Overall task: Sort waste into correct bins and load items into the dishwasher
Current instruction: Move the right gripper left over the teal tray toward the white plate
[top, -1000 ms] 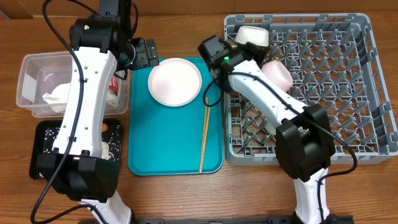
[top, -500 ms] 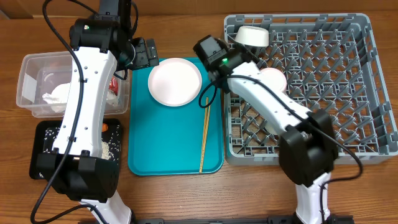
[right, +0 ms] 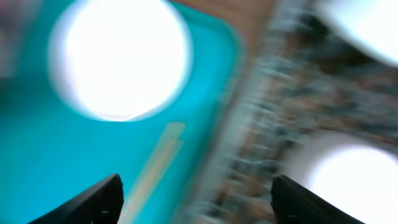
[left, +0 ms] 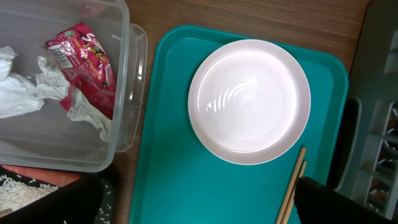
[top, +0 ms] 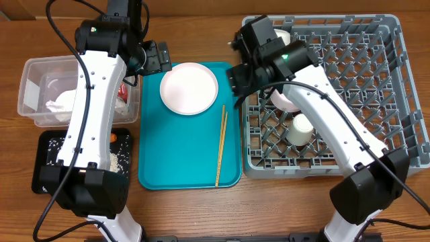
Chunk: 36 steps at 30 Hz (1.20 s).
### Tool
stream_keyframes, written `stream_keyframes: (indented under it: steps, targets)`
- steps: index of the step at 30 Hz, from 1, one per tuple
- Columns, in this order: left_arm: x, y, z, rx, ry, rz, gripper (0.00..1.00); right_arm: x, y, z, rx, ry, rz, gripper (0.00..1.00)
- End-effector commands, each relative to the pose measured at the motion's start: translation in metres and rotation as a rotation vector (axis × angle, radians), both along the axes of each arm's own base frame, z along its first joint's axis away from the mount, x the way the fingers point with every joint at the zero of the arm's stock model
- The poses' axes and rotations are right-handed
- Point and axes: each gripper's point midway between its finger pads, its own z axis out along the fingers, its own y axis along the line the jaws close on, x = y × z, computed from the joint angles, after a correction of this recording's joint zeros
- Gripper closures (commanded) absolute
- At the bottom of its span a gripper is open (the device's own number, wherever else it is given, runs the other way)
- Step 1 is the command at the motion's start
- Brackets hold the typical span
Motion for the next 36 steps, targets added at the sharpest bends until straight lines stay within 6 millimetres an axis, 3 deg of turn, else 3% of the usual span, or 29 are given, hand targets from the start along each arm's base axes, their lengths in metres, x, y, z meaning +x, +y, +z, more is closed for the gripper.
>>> stream_keyframes:
  steps: [1, 6, 12, 20, 30, 36]
  targets:
    - [0.0, -0.001, -0.003, -0.008, 0.007, 0.001, 0.0, -0.028, 0.052, 0.006, 0.27, 0.131, 0.115, 0.25]
    - [0.0, -0.001, -0.003, -0.008, 0.007, 0.001, 0.0, -0.017, 0.075, -0.006, 0.354, 0.11, 0.027, 0.36]
    - [0.0, -0.001, -0.003, -0.008, 0.007, 0.001, 0.0, 0.01, 0.08, -0.025, 0.352, -0.005, -0.172, 0.36]
    - [0.0, -0.001, -0.003, -0.008, 0.007, 0.001, 0.0, 0.022, 0.098, -0.041, 0.339, -0.185, -0.232, 0.36]
    - [0.0, -0.001, -0.003, -0.008, 0.007, 0.001, 0.0, 0.033, 0.094, -0.113, 0.213, -0.168, -0.312, 0.36]
    - [0.0, -0.001, -0.003, -0.008, 0.007, 0.001, 0.0, 0.041, 0.085, -0.135, 0.151, -0.193, -0.353, 0.36]
